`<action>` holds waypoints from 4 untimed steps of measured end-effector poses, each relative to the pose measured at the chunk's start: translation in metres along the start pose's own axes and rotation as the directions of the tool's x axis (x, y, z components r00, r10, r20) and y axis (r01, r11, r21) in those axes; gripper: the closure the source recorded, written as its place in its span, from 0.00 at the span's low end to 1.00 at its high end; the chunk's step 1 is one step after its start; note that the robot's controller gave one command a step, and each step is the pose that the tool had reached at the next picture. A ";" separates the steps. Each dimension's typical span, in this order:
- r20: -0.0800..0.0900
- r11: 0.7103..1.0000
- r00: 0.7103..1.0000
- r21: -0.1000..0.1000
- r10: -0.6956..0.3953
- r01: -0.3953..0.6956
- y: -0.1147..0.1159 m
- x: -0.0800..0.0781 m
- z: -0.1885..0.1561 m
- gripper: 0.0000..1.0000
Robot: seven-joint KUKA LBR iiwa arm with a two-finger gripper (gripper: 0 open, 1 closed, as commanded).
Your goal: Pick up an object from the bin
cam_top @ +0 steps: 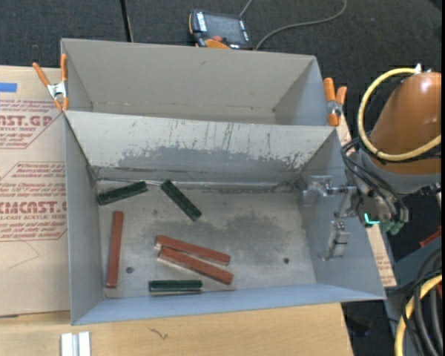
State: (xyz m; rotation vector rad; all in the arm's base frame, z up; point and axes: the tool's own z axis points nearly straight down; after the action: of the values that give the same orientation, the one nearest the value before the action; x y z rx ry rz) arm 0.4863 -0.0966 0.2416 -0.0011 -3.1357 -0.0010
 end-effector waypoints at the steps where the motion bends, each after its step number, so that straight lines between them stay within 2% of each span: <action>1: -0.002 0.996 0.996 -0.002 0.094 -0.094 0.044 0.003 0.100 0.00; 2: 0.009 1.000 1.000 -0.004 0.021 -0.021 0.120 -0.067 0.144 0.00; 3: 0.006 1.000 1.000 0.000 -0.002 0.002 0.151 0.002 0.173 0.00; 4: 0.007 1.000 1.000 0.000 0.000 0.000 0.150 0.000 0.169 1.00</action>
Offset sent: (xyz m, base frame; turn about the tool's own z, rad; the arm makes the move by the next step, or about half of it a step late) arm -0.0021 0.0405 -0.0952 0.0969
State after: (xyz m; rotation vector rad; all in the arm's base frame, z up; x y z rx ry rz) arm 0.4856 0.0532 0.0722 -0.0005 -3.1425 -0.0003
